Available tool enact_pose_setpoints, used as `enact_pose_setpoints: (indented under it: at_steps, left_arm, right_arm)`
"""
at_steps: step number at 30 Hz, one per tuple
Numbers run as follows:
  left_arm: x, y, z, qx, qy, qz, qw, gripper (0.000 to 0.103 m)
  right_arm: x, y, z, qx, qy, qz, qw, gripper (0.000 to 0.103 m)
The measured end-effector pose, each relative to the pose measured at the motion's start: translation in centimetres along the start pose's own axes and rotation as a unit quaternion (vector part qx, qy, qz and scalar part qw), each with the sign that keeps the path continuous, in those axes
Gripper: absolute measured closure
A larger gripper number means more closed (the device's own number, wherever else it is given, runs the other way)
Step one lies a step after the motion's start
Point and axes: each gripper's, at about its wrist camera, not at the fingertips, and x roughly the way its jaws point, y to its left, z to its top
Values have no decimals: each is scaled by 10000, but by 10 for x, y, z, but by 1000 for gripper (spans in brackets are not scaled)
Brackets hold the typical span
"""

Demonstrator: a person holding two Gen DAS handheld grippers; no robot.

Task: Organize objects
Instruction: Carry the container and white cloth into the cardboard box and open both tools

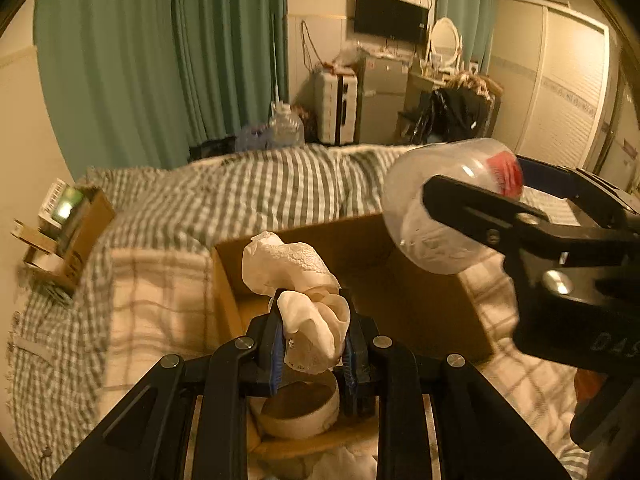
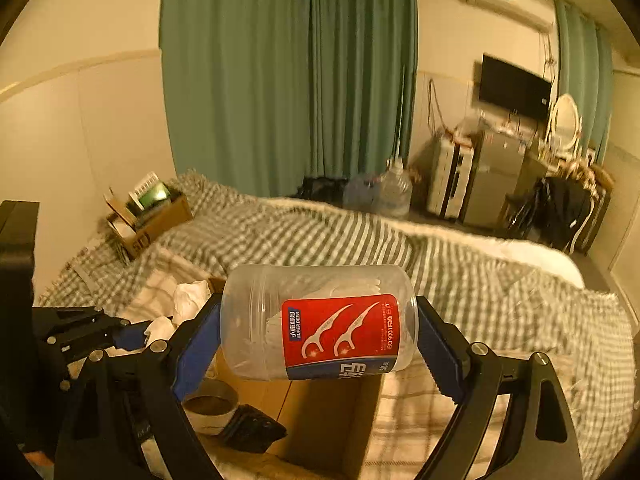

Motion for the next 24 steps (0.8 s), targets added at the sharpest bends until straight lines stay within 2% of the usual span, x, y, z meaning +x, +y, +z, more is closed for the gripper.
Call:
enact_pose_setpoints:
  at_steps: [7, 10, 11, 12, 13, 14, 15, 19, 23, 24]
  left_arm:
    - [46, 1, -10, 61, 240, -26, 9997, 80]
    - [50, 4, -10, -45, 258, -123, 9996, 76]
    - [48, 4, -9, -51, 241, -154, 9996, 67]
    - [45, 3, -8, -37, 220, -187, 9996, 46]
    - [40, 3, -8, -25, 202, -172, 9996, 33]
    - [35, 3, -7, -22, 173, -122, 9998, 16]
    - [28, 3, -6, -16, 113, -52, 9999, 12]
    - [-15, 4, 1, 42, -75, 78, 9999, 12]
    - [-70, 7, 7, 17, -364, 148, 9992, 0]
    - [-87, 7, 7, 11, -489, 179, 9986, 0]
  right_arm:
    - [50, -13, -21, 115, 237, 54, 9996, 14]
    - [49, -20, -23, 457, 45, 176, 9988, 13]
    - [47, -25, -22, 638, 13, 264, 9976, 13]
    - [44, -33, -18, 770, -4, 289, 9966, 12]
    - [40, -35, -16, 859, -36, 268, 9959, 8]
    - [33, -39, -13, 968, -103, 216, 9950, 5]
    - [25, -43, -9, 1057, -168, 206, 9940, 4]
    - [-18, -48, 12, 1138, -299, 209, 9928, 3]
    - [-81, -37, 29, 746, -497, -89, 9959, 1]
    - [-97, -33, 32, 641, -520, -175, 9964, 0]
